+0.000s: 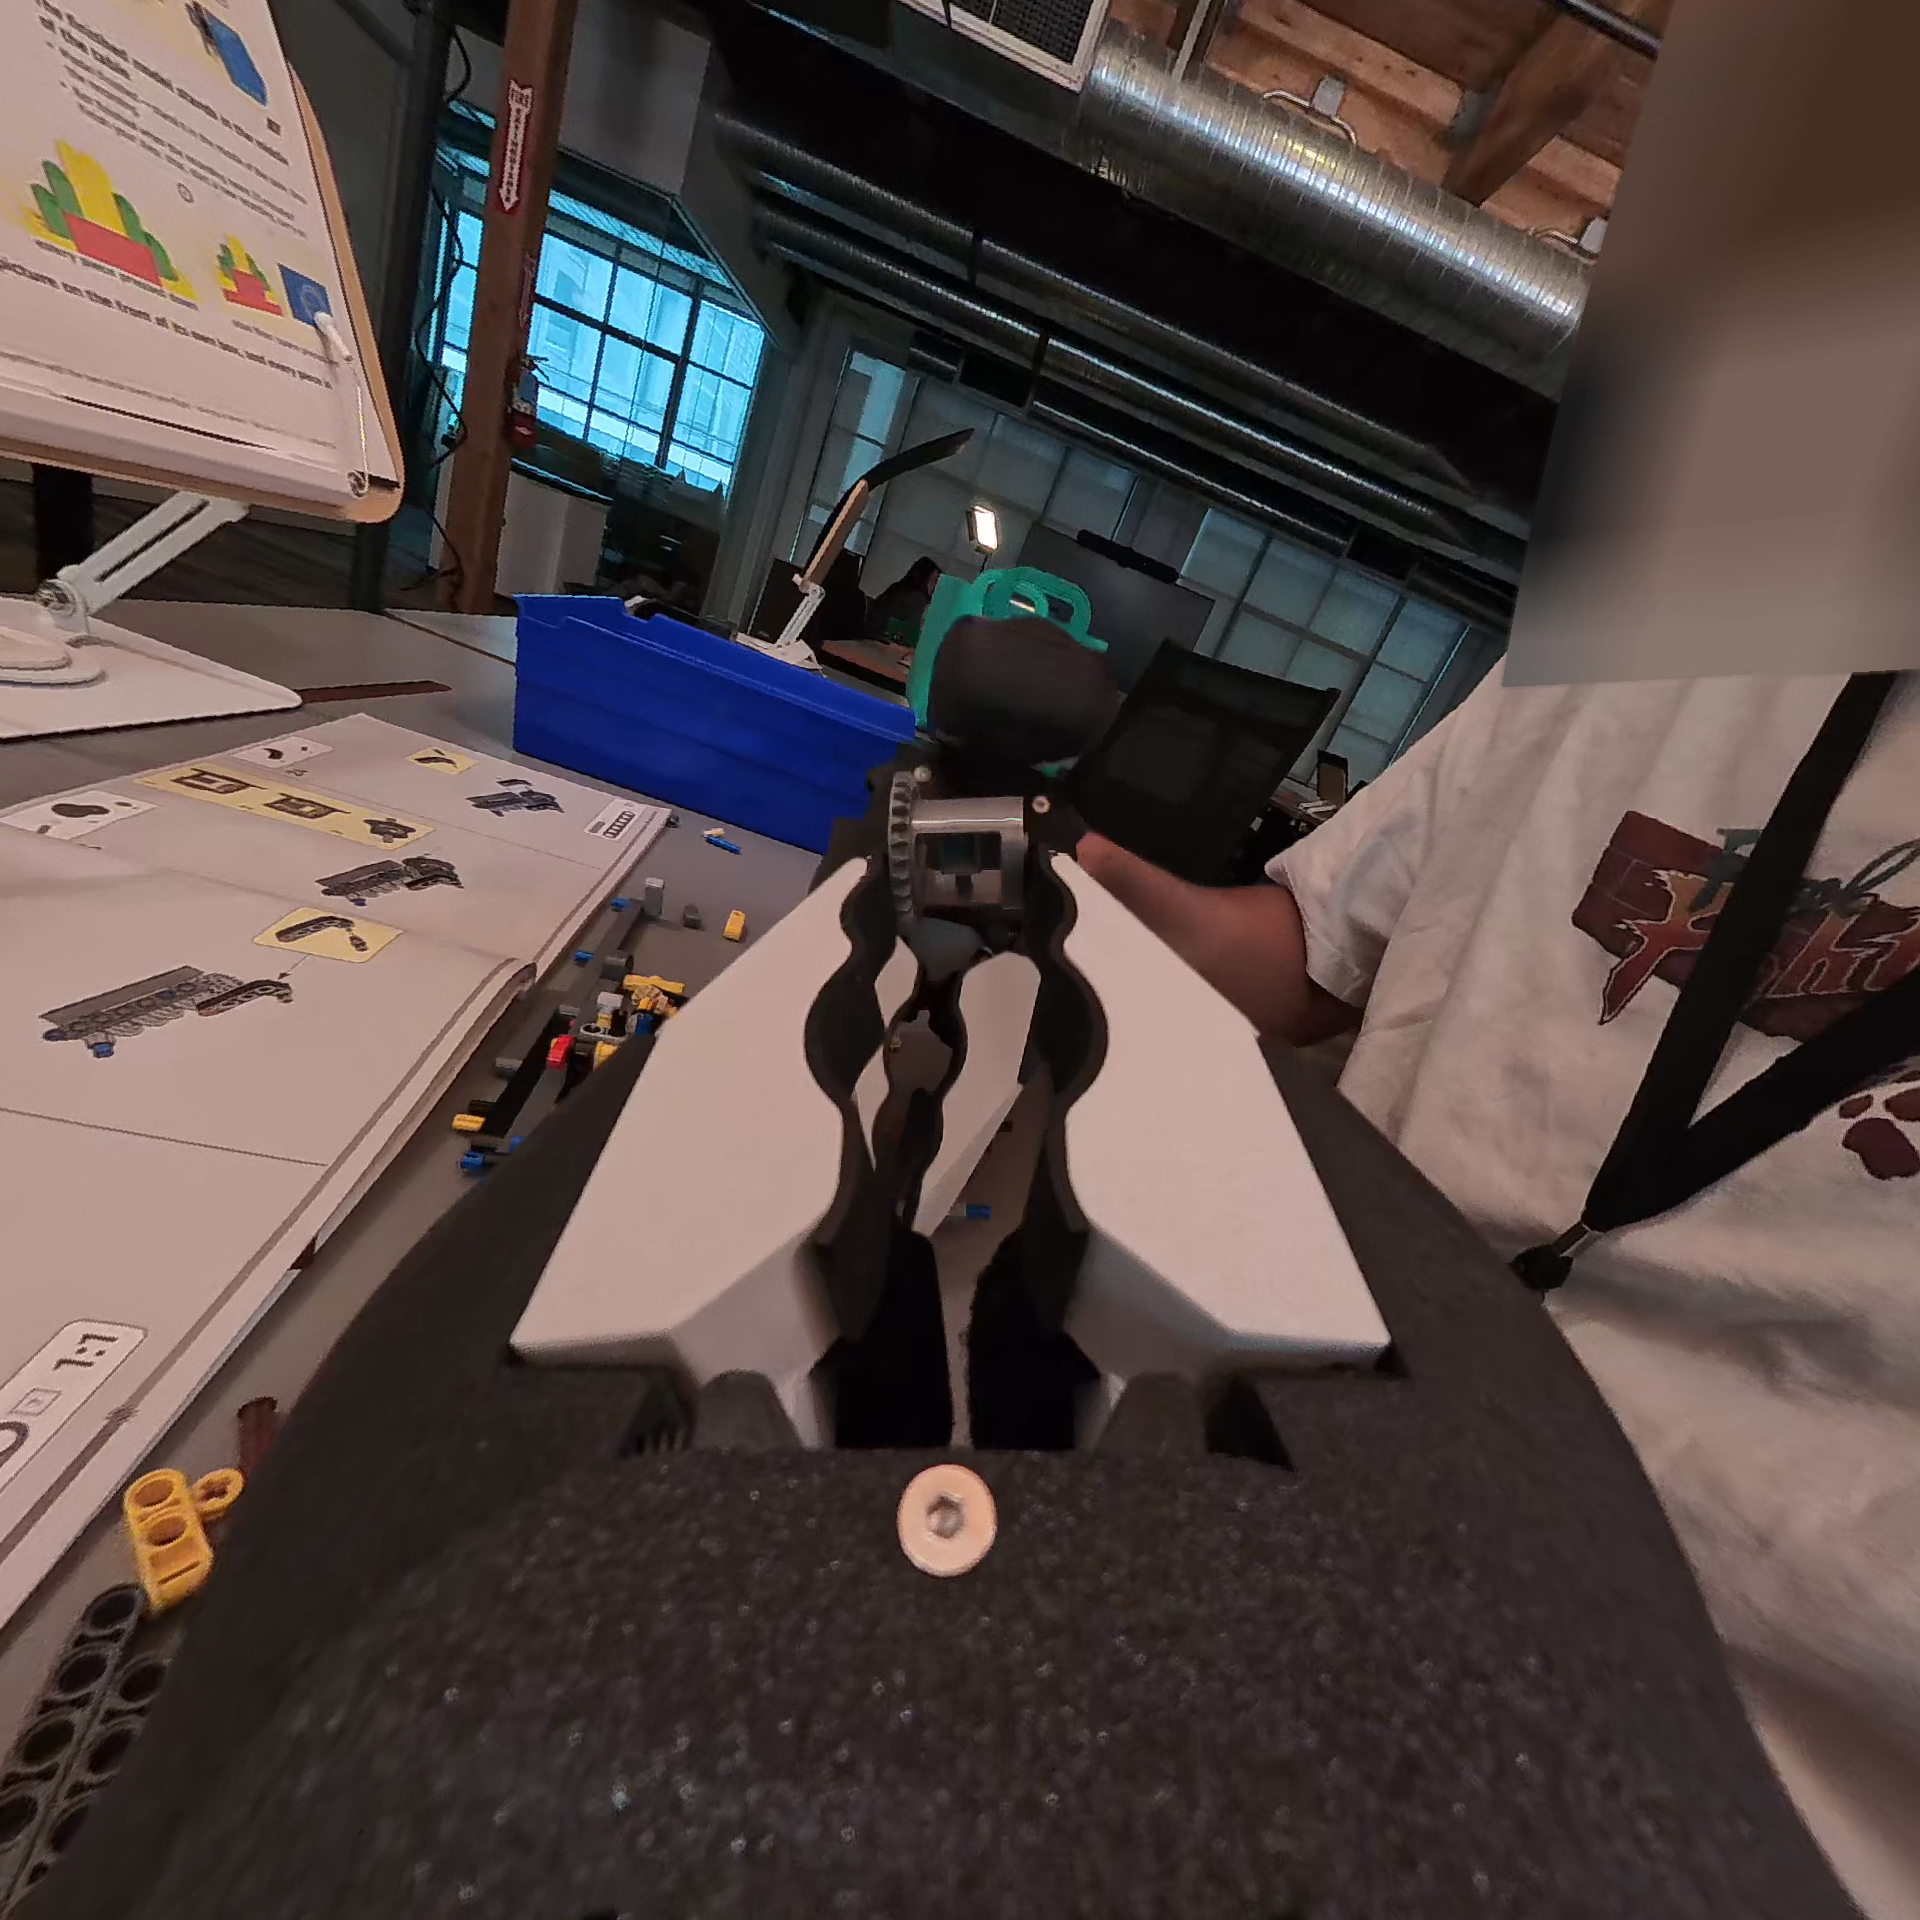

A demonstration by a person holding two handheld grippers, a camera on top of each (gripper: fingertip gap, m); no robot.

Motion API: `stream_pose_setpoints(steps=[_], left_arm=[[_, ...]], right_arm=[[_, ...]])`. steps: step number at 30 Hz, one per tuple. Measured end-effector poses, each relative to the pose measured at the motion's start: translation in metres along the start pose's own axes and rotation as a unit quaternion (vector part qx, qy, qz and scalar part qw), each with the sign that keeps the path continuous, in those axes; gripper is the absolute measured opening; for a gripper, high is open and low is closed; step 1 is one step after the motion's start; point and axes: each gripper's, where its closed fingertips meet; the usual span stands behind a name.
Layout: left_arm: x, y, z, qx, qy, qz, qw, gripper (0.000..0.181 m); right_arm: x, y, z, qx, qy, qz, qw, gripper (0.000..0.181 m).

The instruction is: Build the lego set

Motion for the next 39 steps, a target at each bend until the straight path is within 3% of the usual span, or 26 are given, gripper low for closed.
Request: stream_pose_setpoints(steps=[5, 7, 10, 16, 31, 36, 39], left_arm=[[0.006, -0.006, 0.009, 0.009, -0.020, -0.020, 1.000, 0.023], [0.009, -0.005, 0.015, 0.015, -0.032, -0.020, 0.999, 0.023], [0.011, -0.004, 0.013, 0.006, -0.026, -0.016, 1.000, 0.023], [0.019, -0.006, 0.017, 0.002, -0.031, -0.019, 0.999, 0.023], [0.020, -0.012, 0.013, 0.003, -0.022, -0.034, 0.999, 0.023], [0.015, -0.011, 0.004, -0.024, -0.003, -0.024, 0.999, 0.023], [0.014, -0.003, 0.003, -0.072, -0.004, 0.015, 0.997, 0.023]], right_arm=[[-0.058, -0.005, -0.052, 0.016, 0.228, -0.036, 0.973, 0.010], [-0.089, -0.013, -0.073, 0.014, 0.338, -0.064, 0.939, 0.009], [-0.114, -0.019, -0.090, 0.017, 0.428, -0.089, 0.899, 0.009], [-0.095, -0.012, -0.097, 0.016, 0.413, -0.058, 0.909, 0.010], [-0.078, -0.011, -0.096, 0.049, 0.413, -0.102, 0.903, 0.008], [-0.091, -0.004, -0.092, 0.026, 0.424, -0.053, 0.904, 0.009], [-0.105, -0.004, -0.095, -0.046, 0.422, 0.023, 0.905, 0.008]])
Point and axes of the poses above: each gripper's, where its closed fingertips meet, x out along the fingers, z out of its underside, y = z × x across the jaws, and after that the axes turned 14 degrees about -z, right-handed
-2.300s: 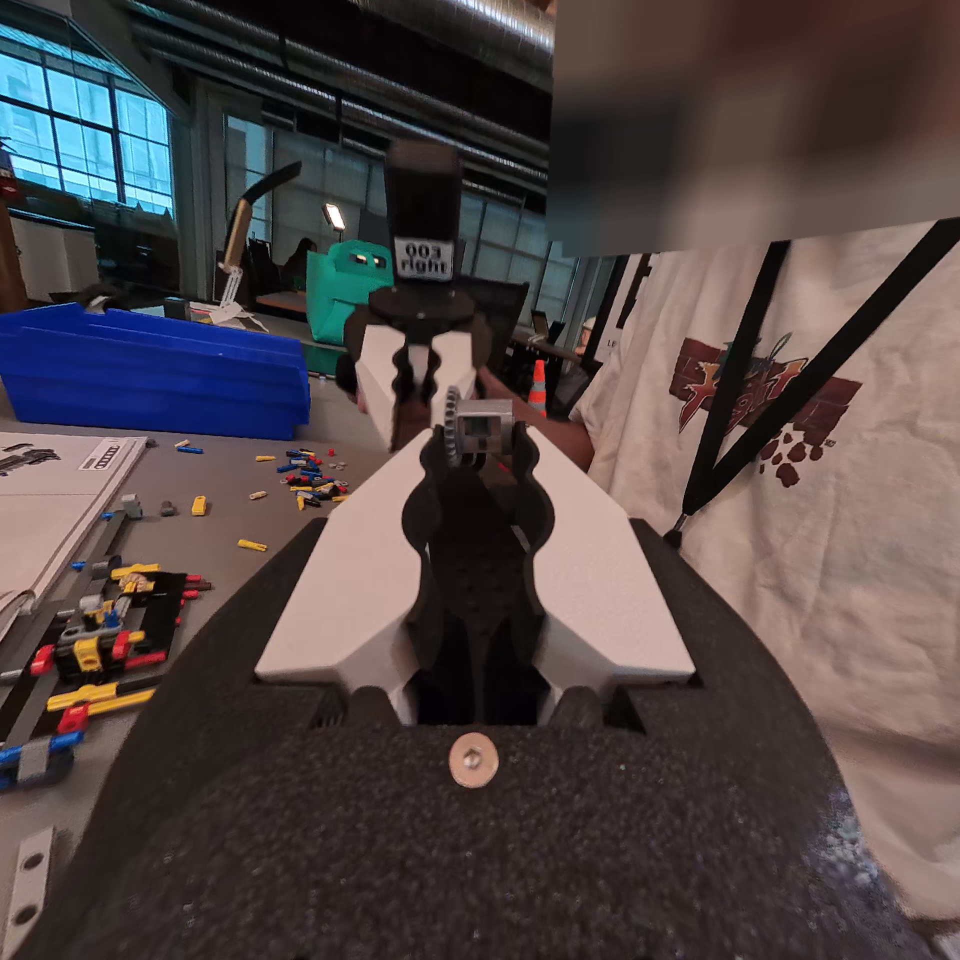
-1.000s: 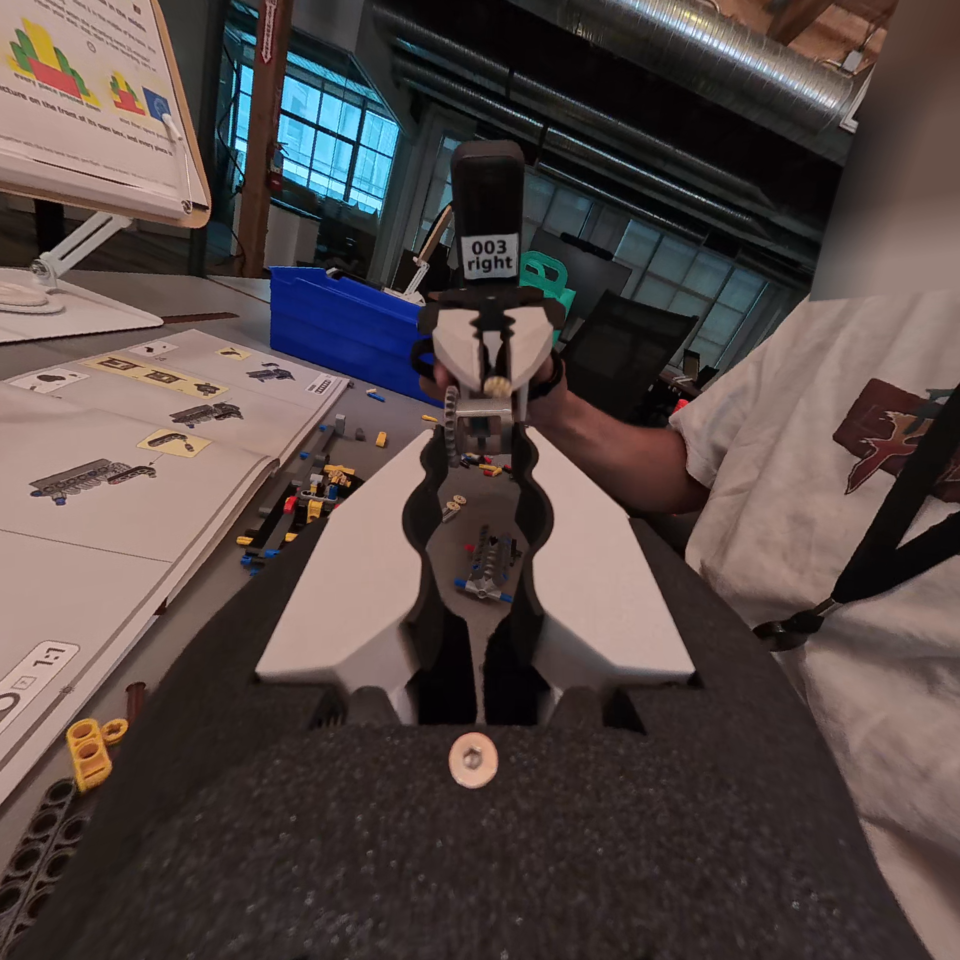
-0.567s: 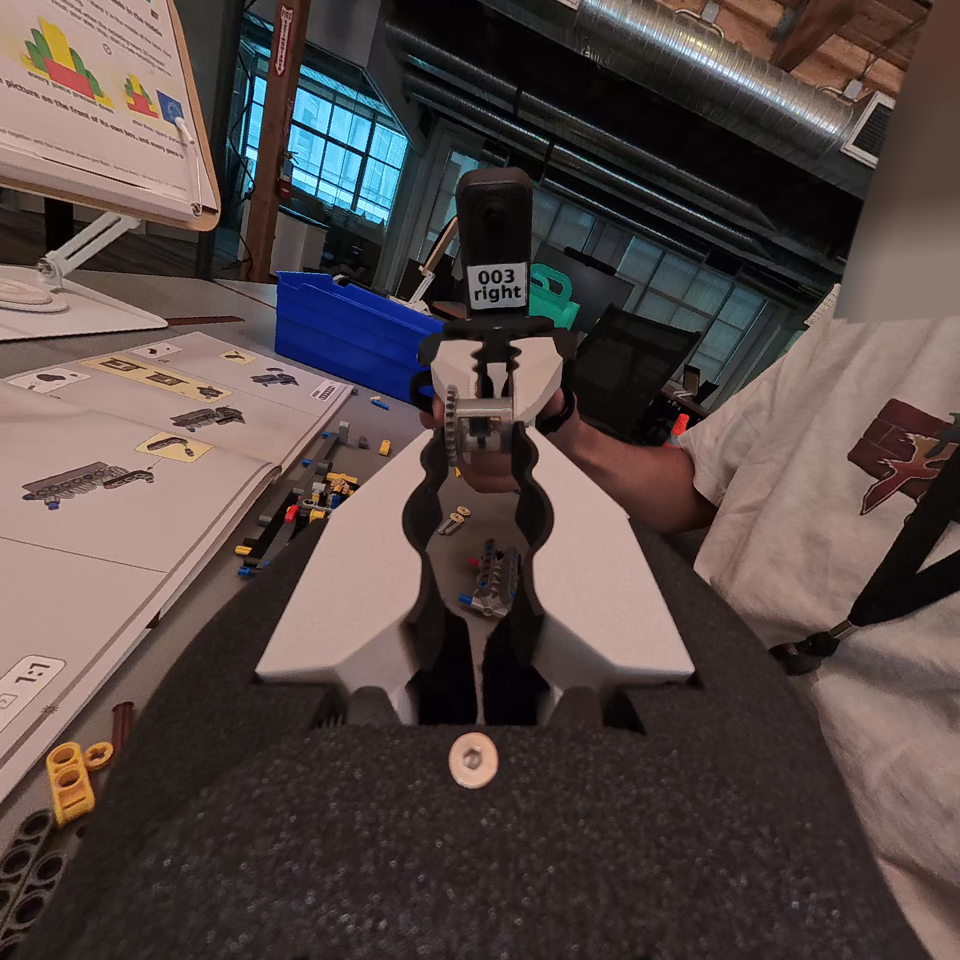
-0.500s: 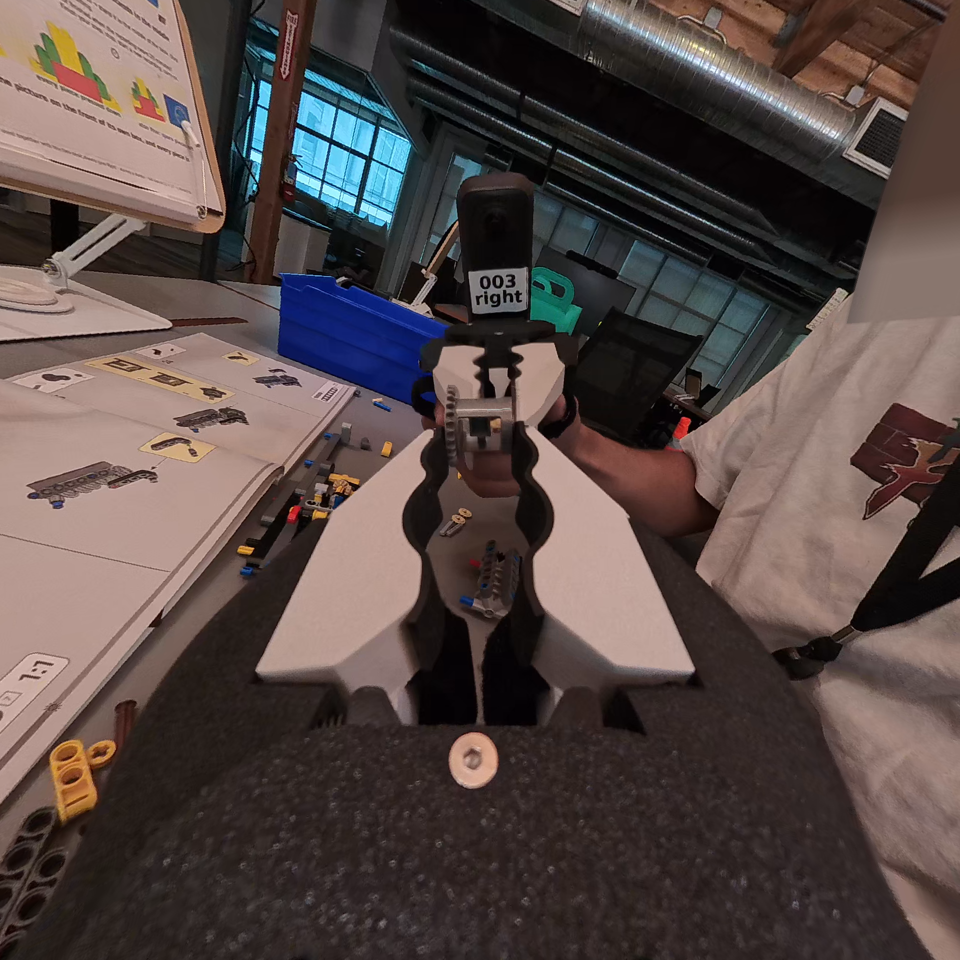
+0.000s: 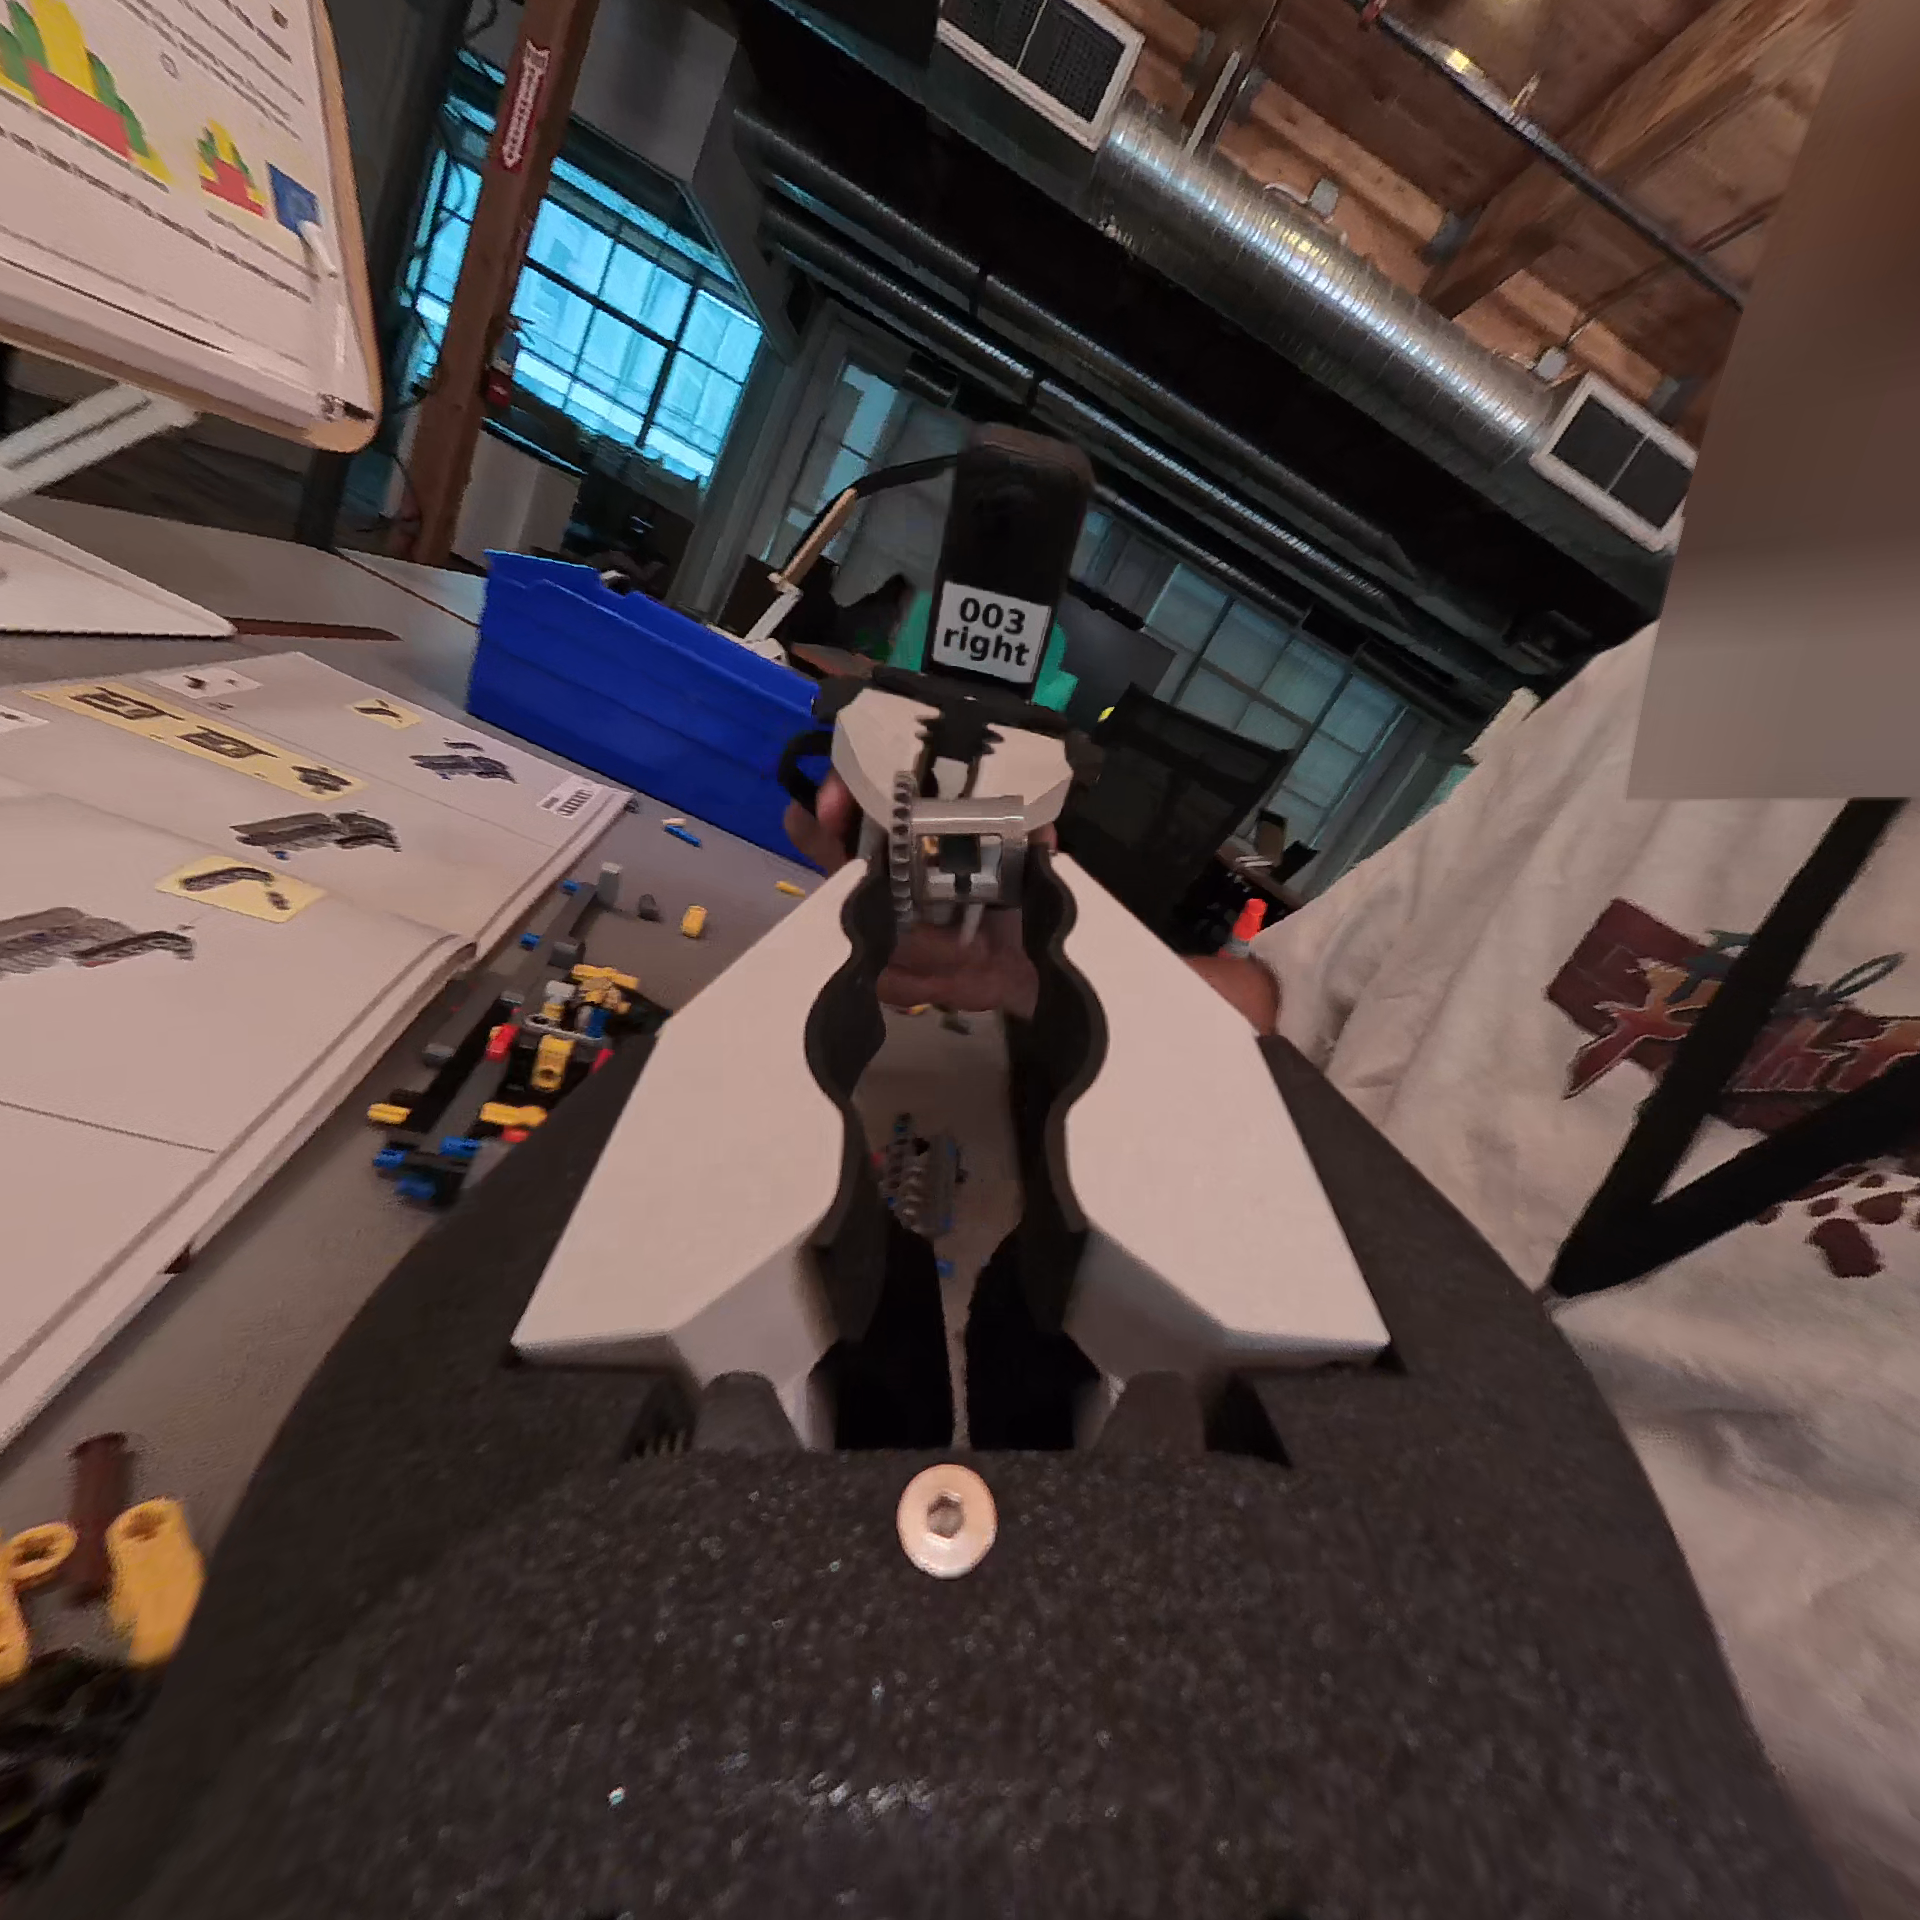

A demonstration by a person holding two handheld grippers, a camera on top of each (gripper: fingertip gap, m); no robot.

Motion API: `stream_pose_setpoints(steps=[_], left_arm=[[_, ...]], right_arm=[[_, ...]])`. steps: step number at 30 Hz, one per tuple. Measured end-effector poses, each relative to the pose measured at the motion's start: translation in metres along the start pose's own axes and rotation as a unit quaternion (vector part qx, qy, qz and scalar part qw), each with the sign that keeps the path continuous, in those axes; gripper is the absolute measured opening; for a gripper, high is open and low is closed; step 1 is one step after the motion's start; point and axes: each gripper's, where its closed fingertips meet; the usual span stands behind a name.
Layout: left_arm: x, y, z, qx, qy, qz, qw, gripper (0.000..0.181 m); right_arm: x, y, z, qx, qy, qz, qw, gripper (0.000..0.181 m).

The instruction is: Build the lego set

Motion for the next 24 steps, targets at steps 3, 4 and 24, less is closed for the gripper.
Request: stream_pose_setpoints(steps=[3, 4, 24], left_arm=[[-0.005, 0.010, -0.008, -0.070, 0.010, 0.063, 0.995, 0.023], [-0.007, 0.013, -0.012, -0.088, 0.015, 0.084, 0.992, 0.022], [-0.006, 0.038, 0.006, -0.081, -0.045, 0.159, 0.983, 0.023]], right_arm=[[-0.004, -0.009, -0.018, -0.140, -0.001, 0.043, 0.989, 0.008], [-0.003, -0.011, -0.020, -0.178, -0.010, 0.058, 0.982, 0.007], [0.011, -0.037, -0.012, -0.336, -0.258, 0.037, 0.905, 0.002]])
Point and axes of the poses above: each gripper's, where its closed fingertips meet, x out along the fingers, z out of its underside, y = z × x across the jaws, and after that the axes turned 14 degrees about -z, right-handed
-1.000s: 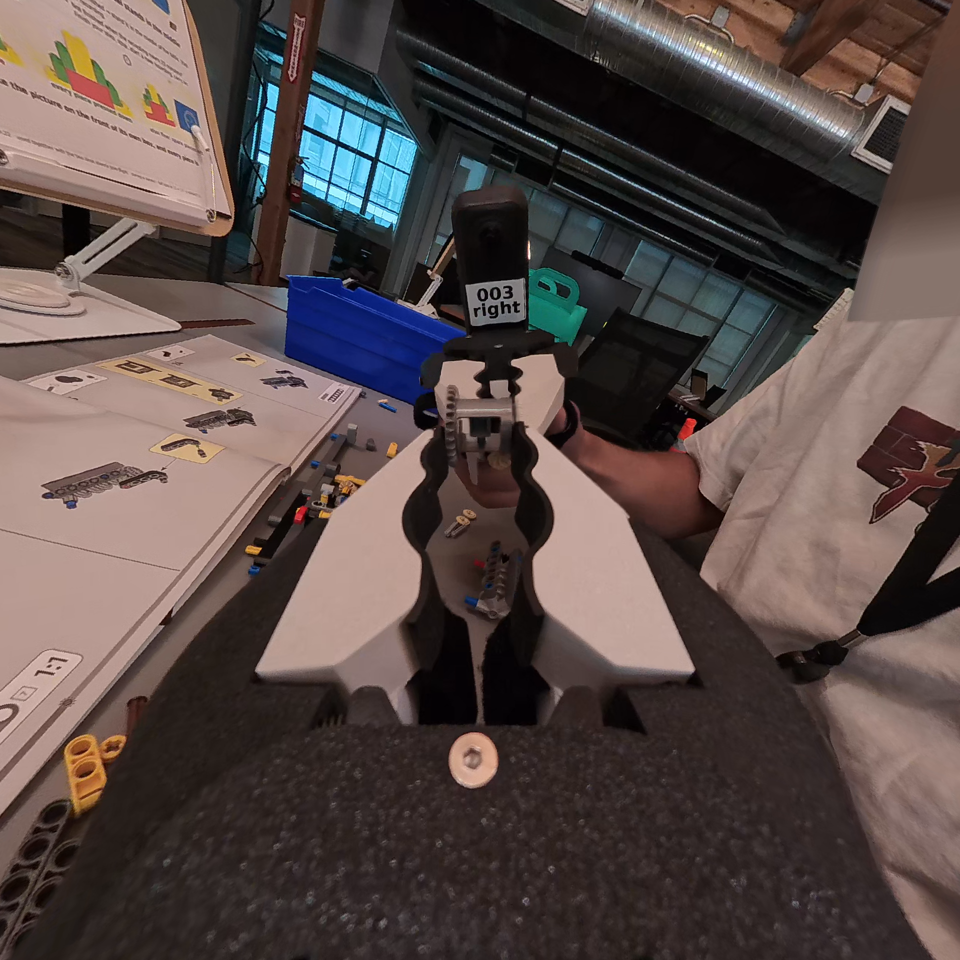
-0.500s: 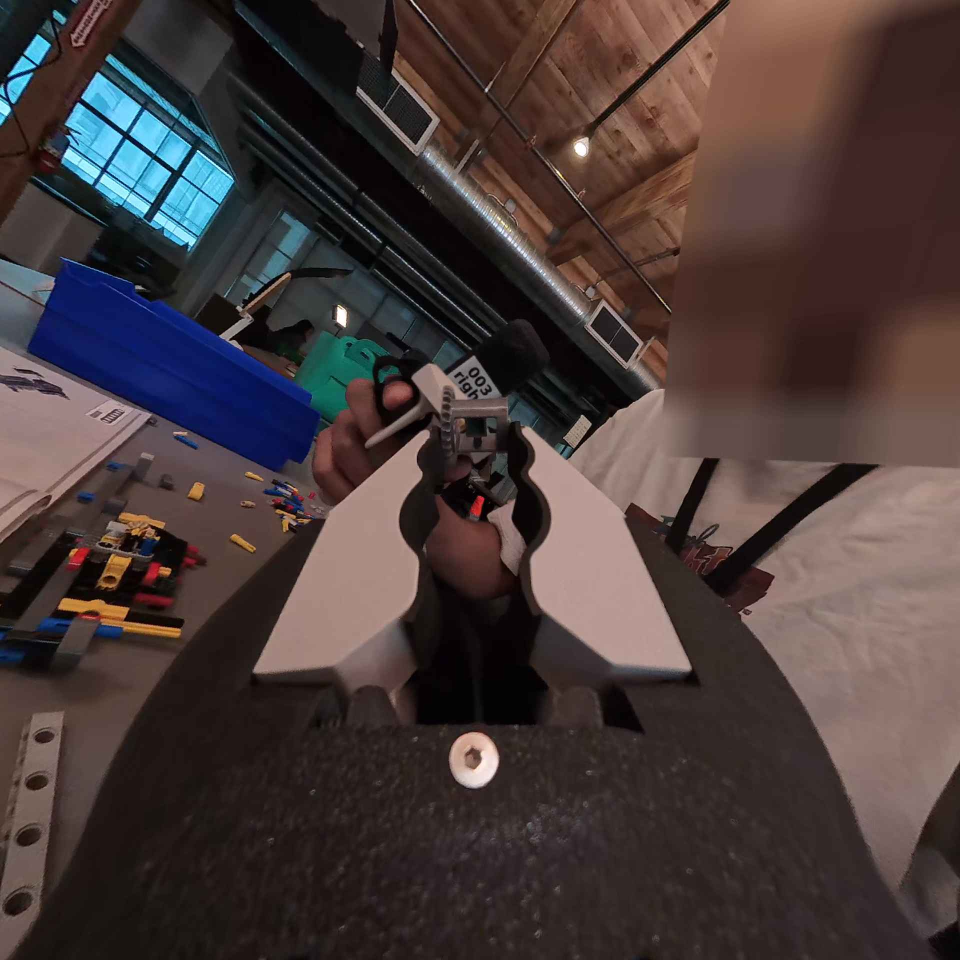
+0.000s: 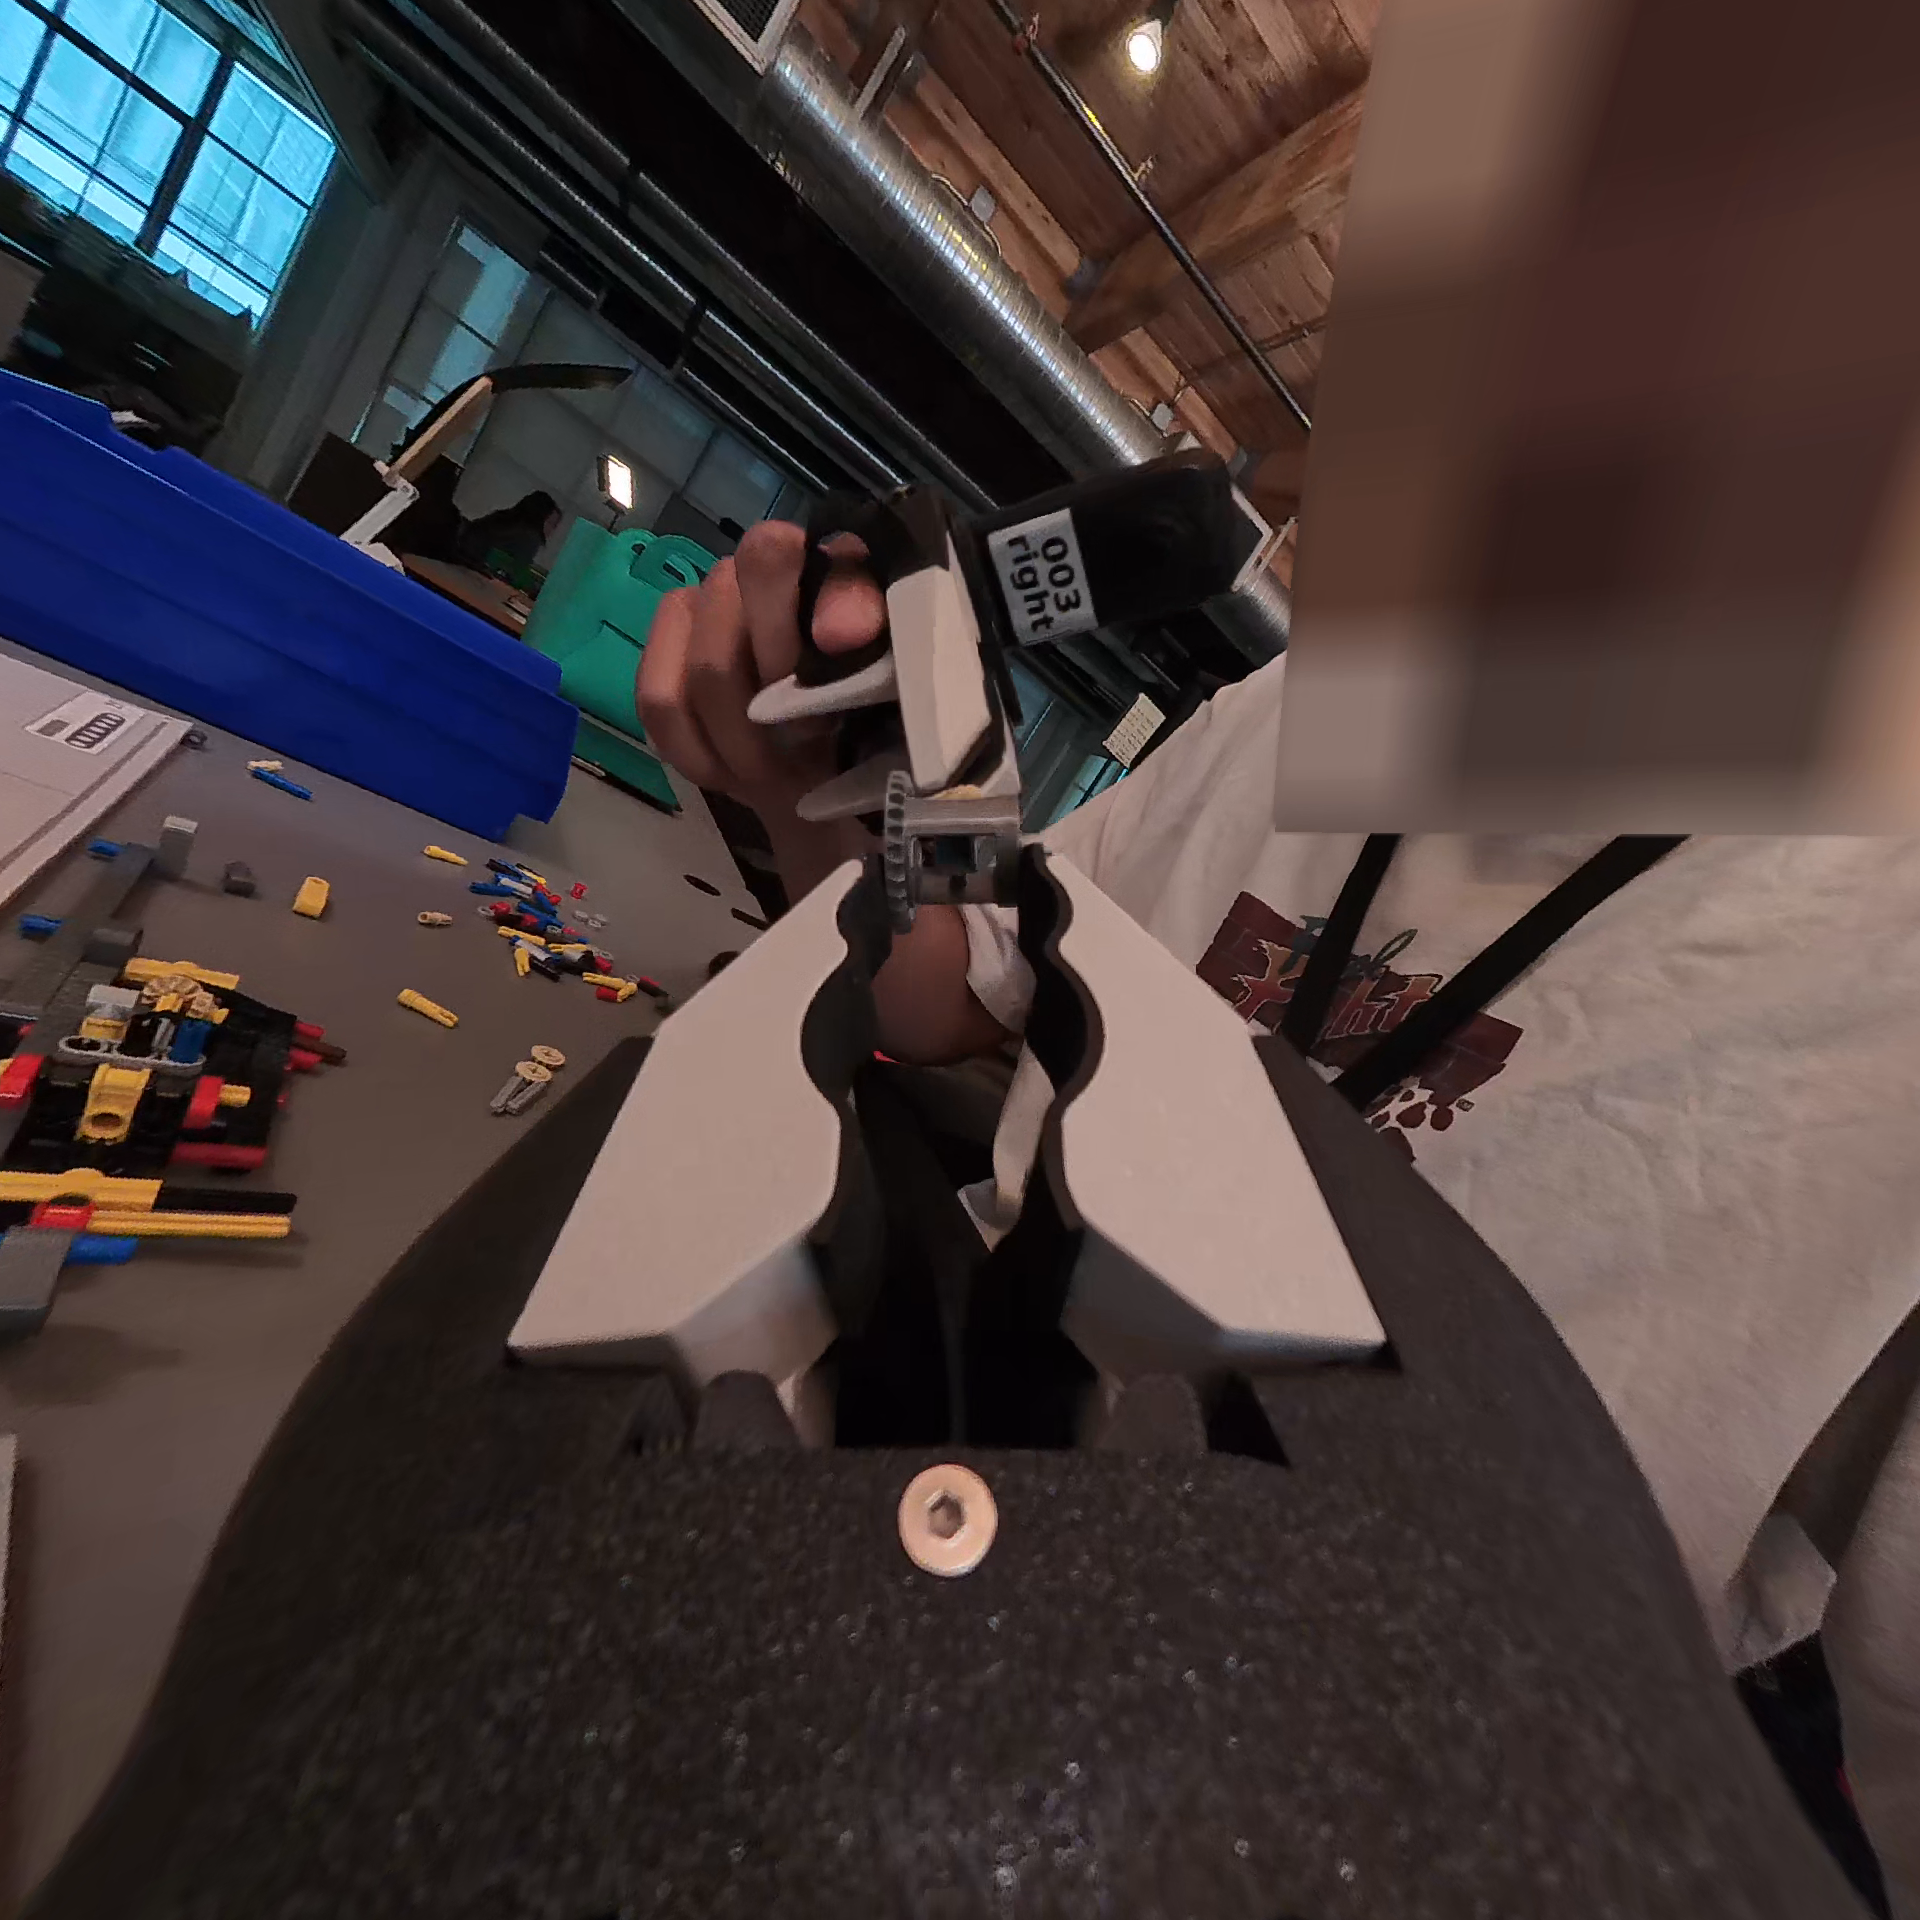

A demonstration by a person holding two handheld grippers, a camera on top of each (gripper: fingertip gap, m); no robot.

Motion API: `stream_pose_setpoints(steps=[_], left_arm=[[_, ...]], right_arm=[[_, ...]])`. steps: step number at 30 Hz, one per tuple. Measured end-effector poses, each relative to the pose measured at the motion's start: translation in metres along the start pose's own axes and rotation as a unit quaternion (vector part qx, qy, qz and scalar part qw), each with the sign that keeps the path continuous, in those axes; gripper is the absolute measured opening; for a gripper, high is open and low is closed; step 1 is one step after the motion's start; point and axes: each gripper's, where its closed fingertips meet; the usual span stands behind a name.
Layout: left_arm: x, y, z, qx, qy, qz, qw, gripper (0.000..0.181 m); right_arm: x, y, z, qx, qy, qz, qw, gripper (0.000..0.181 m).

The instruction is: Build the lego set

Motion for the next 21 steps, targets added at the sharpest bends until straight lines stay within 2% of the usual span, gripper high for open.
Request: stream_pose_setpoints(steps=[9, 16, 21], left_arm=[[0.004, 0.003, 0.013, 0.040, -0.037, -0.013, 0.998, 0.022], [0.010, 0.007, 0.028, 0.107, -0.093, -0.024, 0.990, 0.022], [0.010, 0.015, 0.021, 0.161, -0.112, -0.020, 0.980, 0.022]], right_arm=[[0.005, -0.019, 0.003, -0.028, -0.068, -0.088, 0.993, 0.002], [0.009, -0.030, 0.003, -0.103, -0.105, -0.078, 0.986, 0.001], [0.002, -0.028, -0.005, -0.153, -0.110, -0.032, 0.982, 0.001]])
Point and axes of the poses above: each gripper's, where its closed fingertips meet, x out along the fingers, z out of its underside, y = z × x across the jaws, and after that the axes turned 14 degrees about -z, right-handed
